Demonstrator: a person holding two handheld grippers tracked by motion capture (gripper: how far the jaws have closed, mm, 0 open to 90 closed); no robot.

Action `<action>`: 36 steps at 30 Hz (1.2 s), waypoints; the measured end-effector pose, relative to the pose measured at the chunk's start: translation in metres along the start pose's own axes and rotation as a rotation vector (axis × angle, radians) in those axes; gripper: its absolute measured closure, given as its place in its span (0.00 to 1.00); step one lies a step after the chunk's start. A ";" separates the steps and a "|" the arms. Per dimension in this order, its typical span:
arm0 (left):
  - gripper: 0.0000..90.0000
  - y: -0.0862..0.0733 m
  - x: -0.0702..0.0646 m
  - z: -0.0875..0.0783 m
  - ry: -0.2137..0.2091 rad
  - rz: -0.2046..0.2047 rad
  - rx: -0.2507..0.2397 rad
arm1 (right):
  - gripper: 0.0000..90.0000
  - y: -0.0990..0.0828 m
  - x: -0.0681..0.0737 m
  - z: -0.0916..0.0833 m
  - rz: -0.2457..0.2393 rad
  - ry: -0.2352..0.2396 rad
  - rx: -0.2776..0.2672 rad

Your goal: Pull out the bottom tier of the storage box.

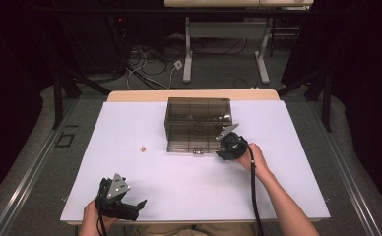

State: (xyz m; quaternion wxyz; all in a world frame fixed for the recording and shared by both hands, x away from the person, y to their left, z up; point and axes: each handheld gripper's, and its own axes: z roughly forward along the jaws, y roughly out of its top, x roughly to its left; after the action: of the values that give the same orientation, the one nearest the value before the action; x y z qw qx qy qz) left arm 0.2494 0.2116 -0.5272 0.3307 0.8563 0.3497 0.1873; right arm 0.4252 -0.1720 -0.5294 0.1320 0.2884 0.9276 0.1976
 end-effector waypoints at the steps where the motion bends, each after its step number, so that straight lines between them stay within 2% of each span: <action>1: 0.00 0.000 0.000 0.000 0.000 0.000 0.000 | 0.73 0.000 0.000 -0.001 -0.002 0.004 0.007; 2: 0.00 0.000 0.000 0.000 0.000 0.000 0.000 | 0.73 -0.001 0.000 0.002 0.002 0.004 -0.033; 3: 0.00 0.000 0.000 0.000 0.000 0.001 0.001 | 0.73 -0.003 0.002 0.009 0.019 0.006 -0.128; 36: 0.00 0.000 0.000 -0.001 0.002 0.002 0.000 | 0.77 -0.003 0.002 0.005 -0.006 0.036 -0.103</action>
State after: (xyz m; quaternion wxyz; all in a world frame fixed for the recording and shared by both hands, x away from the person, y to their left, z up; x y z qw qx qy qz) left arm 0.2493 0.2122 -0.5269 0.3299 0.8565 0.3493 0.1886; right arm 0.4238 -0.1719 -0.5356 0.1308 0.2746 0.9193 0.2499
